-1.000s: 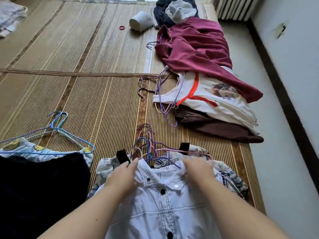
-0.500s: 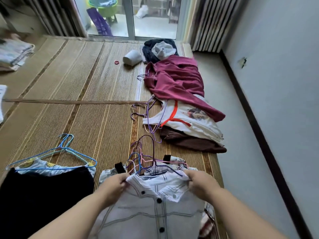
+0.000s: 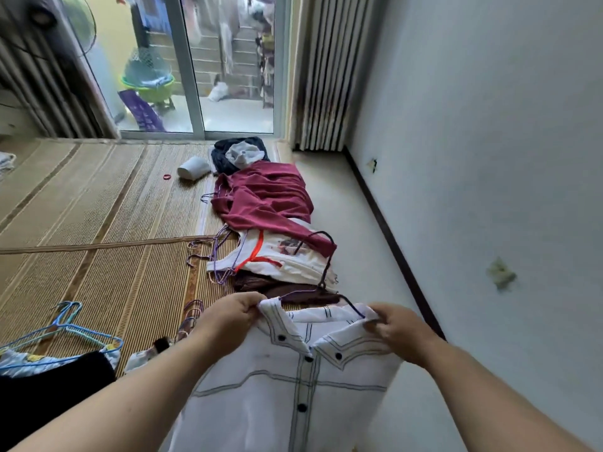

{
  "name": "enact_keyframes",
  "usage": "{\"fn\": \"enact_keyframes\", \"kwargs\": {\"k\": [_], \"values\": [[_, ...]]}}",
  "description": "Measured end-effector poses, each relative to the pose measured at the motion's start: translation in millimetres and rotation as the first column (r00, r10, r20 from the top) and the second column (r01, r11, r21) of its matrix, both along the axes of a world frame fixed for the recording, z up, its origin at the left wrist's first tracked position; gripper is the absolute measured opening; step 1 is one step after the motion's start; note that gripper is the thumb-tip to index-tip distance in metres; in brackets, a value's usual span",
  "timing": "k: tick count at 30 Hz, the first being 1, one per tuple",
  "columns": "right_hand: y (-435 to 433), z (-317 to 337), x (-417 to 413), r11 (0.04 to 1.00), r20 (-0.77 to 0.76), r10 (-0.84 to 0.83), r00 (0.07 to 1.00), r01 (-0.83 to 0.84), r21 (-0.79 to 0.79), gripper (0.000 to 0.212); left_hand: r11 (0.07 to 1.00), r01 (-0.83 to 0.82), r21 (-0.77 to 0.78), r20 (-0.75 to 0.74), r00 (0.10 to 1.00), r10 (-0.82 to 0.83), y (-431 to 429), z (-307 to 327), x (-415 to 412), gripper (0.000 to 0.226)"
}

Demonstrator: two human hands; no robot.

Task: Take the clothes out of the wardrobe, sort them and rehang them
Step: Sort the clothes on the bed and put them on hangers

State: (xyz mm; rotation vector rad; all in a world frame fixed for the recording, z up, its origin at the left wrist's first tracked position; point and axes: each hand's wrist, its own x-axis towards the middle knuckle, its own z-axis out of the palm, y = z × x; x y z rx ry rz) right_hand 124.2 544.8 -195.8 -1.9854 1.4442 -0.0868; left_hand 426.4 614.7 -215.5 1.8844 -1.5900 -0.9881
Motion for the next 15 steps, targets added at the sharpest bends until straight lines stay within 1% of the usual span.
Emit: {"fn": "enact_keyframes", "kwargs": {"k": [2,4,6,9,10,11,15], "values": [[-9,12,-51,0.996,0.043,-0.044,0.998,0.047,-0.074,0.01,0.997,0.034,-0.072,0.094,0.995,-0.027,-19,19,-50,0.011],[-21,23,-104,0.988,0.074,-0.075,0.994,0.084,-0.126,0.016,0.992,0.051,-0.115,0.17,0.985,-0.031,-34,36,-105,0.011],[-34,37,-153,0.98,0.124,-0.102,0.987,0.121,-0.157,0.023,0.988,0.038,-0.153,0.186,0.982,-0.009,-46,53,-155,0.016],[-50,64,-220,0.961,0.124,-0.1,0.987,0.128,-0.246,0.043,0.978,0.027,-0.207,0.161,0.987,0.007,-61,74,-224,0.015],[-55,72,-237,0.954,0.118,-0.094,0.989,0.124,-0.273,0.046,0.973,0.031,-0.227,0.154,0.988,0.004,-64,81,-240,0.016],[-60,82,-255,0.947,0.104,-0.088,0.991,0.115,-0.301,0.045,0.968,0.035,-0.25,0.145,0.989,0.002,-69,88,-259,0.016],[-74,114,-302,0.931,0.085,-0.019,0.996,0.048,-0.362,0.025,0.941,0.049,-0.334,0.168,0.986,0.008,-86,110,-307,0.019]]}}
